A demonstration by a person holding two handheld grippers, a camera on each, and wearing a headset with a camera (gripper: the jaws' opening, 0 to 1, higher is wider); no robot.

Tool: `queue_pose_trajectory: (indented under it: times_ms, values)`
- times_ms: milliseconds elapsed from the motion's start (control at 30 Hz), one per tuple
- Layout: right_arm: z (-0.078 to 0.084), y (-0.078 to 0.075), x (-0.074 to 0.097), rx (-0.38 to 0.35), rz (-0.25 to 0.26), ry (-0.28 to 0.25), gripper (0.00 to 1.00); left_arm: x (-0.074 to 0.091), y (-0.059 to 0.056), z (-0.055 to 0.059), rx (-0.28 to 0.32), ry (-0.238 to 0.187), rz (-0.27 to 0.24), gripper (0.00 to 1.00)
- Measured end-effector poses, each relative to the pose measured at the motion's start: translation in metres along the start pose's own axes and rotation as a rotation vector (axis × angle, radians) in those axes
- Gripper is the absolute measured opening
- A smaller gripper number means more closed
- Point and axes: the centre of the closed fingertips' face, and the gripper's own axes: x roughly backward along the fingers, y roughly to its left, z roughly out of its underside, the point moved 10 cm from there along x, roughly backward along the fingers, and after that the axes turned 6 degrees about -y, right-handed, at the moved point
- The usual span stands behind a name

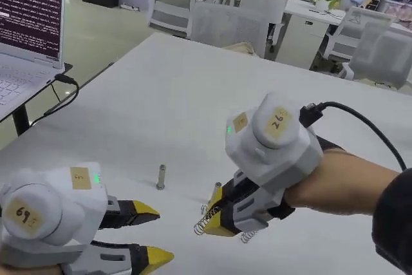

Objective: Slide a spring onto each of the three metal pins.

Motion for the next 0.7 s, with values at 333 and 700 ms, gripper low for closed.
queue_pose_trajectory:
  times_ms: [333, 700]
  values:
    - [-0.011, -0.010, 0.002, 0.009, 0.010, -0.002, 0.08, 0.011, 0.003, 0.008, 0.052, -0.013, -0.067, 0.43]
    - [-0.024, -0.035, 0.004, 0.018, 0.023, 0.004, 0.08, 0.014, -0.003, 0.016, 0.072, -0.001, -0.079, 0.51]
